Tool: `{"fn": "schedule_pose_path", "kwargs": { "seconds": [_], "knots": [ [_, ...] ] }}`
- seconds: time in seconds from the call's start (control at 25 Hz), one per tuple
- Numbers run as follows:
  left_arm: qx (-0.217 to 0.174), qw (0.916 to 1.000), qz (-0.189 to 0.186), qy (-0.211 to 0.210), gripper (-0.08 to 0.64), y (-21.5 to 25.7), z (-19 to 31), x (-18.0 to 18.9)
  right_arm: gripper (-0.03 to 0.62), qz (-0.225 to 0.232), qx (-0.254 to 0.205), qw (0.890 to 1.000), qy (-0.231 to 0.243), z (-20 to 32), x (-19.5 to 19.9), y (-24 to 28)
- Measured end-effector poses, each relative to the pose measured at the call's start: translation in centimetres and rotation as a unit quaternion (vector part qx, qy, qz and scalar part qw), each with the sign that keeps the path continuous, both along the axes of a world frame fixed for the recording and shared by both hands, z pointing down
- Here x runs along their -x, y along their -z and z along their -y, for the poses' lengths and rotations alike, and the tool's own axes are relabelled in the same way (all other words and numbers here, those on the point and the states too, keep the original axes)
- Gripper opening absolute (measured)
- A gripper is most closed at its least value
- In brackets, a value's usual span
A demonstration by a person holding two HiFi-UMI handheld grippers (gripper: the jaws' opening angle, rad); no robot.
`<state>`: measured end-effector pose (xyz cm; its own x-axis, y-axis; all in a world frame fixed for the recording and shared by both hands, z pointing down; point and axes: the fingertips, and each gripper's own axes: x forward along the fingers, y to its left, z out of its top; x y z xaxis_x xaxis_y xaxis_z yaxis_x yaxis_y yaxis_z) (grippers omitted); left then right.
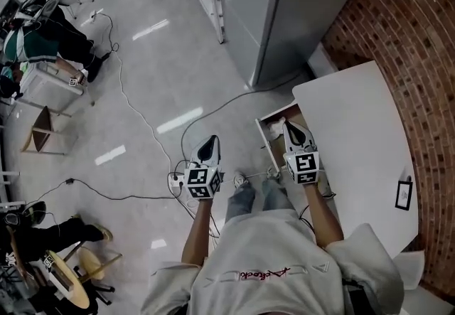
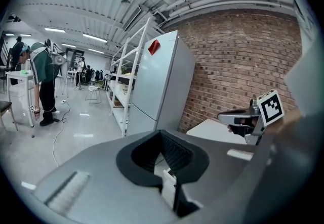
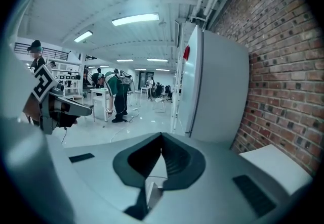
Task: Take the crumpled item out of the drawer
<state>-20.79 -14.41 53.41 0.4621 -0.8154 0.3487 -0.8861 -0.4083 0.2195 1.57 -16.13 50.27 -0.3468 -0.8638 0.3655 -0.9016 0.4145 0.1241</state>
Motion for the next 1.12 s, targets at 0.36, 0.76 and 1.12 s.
{"fn": "schedule_pose_path", "kwargs": {
  "seconds": [0.36, 0.76, 1.12],
  "knots": [
    [0.029, 0.9995, 0.007, 0.01, 0.009, -3.8, 0.8, -2.6, 0.012, 0.006, 0.039, 0.999, 0.01, 0.3, -2.8, -4.8],
    [0.088, 0.996, 0.013, 0.015, 0.009, -10.5, -1.9, -6.7, 0.012, 0.02, 0.115, 0.993, 0.024, -2.3, -4.8, -13.5],
    [0.128, 0.9916, 0.008, 0.02, 0.009, -17.5, -3.5, -8.2, 0.012, 0.013, 0.174, 0.984, 0.019, -4.4, -6.3, -21.8]
  ]
}}
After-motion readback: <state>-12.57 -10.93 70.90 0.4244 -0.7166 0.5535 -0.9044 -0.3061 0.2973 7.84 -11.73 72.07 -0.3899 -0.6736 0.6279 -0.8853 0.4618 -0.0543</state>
